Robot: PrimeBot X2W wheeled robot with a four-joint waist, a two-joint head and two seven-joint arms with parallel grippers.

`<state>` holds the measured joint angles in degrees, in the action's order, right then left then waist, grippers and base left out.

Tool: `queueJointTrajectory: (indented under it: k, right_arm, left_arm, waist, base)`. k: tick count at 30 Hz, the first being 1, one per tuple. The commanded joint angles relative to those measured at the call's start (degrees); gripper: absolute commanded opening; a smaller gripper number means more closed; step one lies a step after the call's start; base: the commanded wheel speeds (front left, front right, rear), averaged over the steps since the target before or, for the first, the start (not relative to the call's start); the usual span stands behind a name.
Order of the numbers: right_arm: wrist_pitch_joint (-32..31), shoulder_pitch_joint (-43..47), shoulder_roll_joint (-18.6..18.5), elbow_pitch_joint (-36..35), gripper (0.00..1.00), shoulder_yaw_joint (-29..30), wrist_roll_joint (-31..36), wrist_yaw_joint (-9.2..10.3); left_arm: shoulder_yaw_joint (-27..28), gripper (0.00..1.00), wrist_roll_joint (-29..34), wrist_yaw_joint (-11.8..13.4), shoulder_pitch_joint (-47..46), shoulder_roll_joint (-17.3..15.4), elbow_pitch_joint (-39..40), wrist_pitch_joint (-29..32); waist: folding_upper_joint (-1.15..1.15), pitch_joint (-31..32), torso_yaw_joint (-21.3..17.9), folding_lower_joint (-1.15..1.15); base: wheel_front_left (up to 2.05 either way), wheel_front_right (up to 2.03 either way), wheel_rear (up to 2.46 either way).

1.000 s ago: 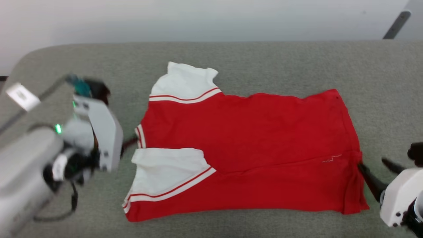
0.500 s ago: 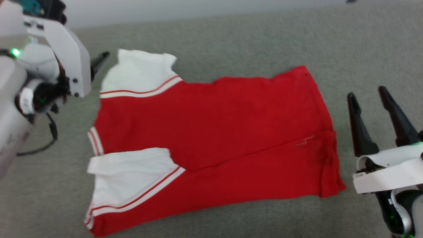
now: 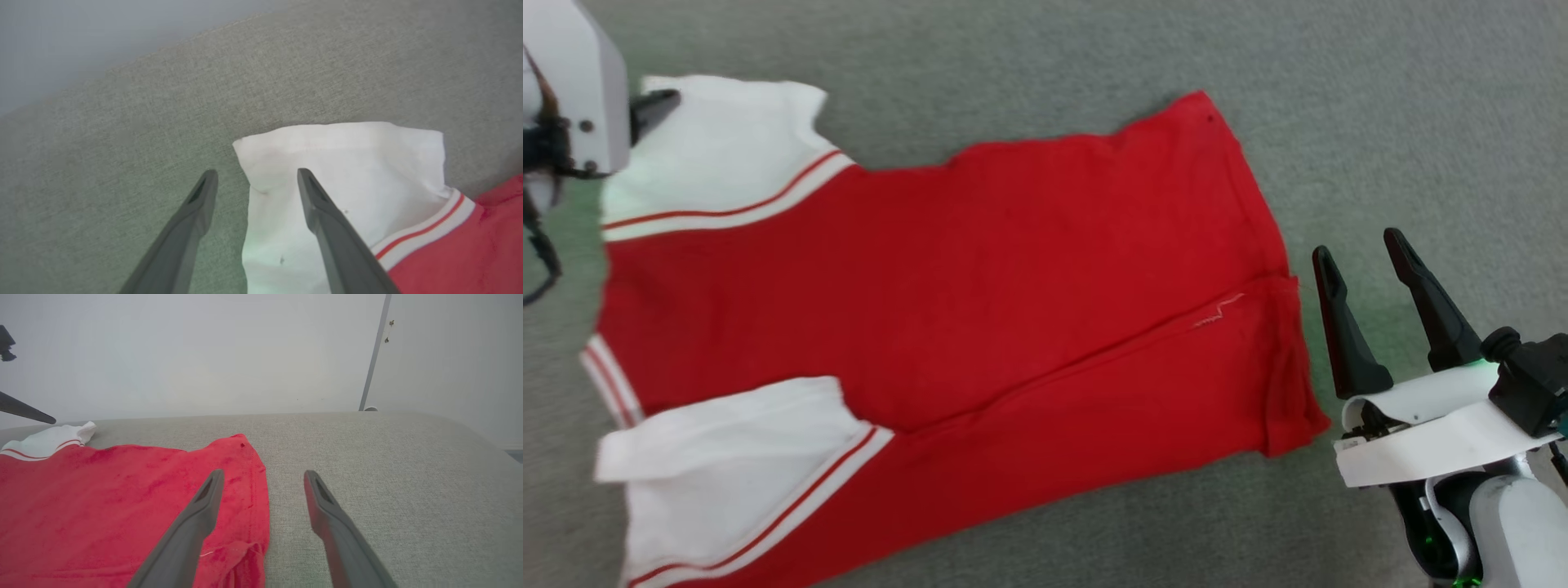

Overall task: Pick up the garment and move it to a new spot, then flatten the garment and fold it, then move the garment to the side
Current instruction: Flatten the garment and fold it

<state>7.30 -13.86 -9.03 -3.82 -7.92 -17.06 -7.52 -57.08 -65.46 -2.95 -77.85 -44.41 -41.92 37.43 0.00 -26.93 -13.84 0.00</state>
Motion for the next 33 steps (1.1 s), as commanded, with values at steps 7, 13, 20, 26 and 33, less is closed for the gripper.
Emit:
queueJointTrajectory:
  k: [7,13,20,26,33]
  right_arm:
    - [1.34,-1.67,0.68,0.26,1.0,-0.79,0.58,0.06]
    - [0.66,-2.44,0.72,-0.32,1.0,-0.41,0.92,0.06]
    - [-5.94,-7.58,-1.1,-1.13,1.0,-2.04,-1.17,0.06]
    - [-17.76,-18.85,-4.36,4.32,1.0,-6.49,-3.81,0.06]
    - [-30.1,-33.0,-7.75,16.97,1.0,-14.01,-7.45,0.06]
  left_arm:
    - [-0.61,1.0,-0.45,0.16,-2.11,0.78,-5.52,3.74]
    - [-1.58,0.0,-1.6,1.31,-0.45,2.05,-8.13,8.76]
    - [-2.08,0.0,-1.59,0.96,-0.8,3.55,-8.25,9.31]
    - [-2.21,0.0,-1.29,0.71,-1.86,5.95,-8.07,8.64]
    - [-2.34,0.0,-0.94,-0.04,-3.24,8.79,-8.42,7.47]
  waist:
    - [0.0,-4.75,-4.17,0.0]
    - [0.0,-5.01,-4.08,0.0]
    - [0.0,-5.12,-2.73,0.0]
    - [0.0,-5.63,-0.89,0.0]
    - [0.0,-6.06,1.19,0.0]
  base:
    - [0.0,0.0,0.0]
    - [0.0,0.0,0.0]
    - [0.0,0.0,0.0]
    - [0.0,0.0,0.0]
    - [0.0,0.0,0.0]
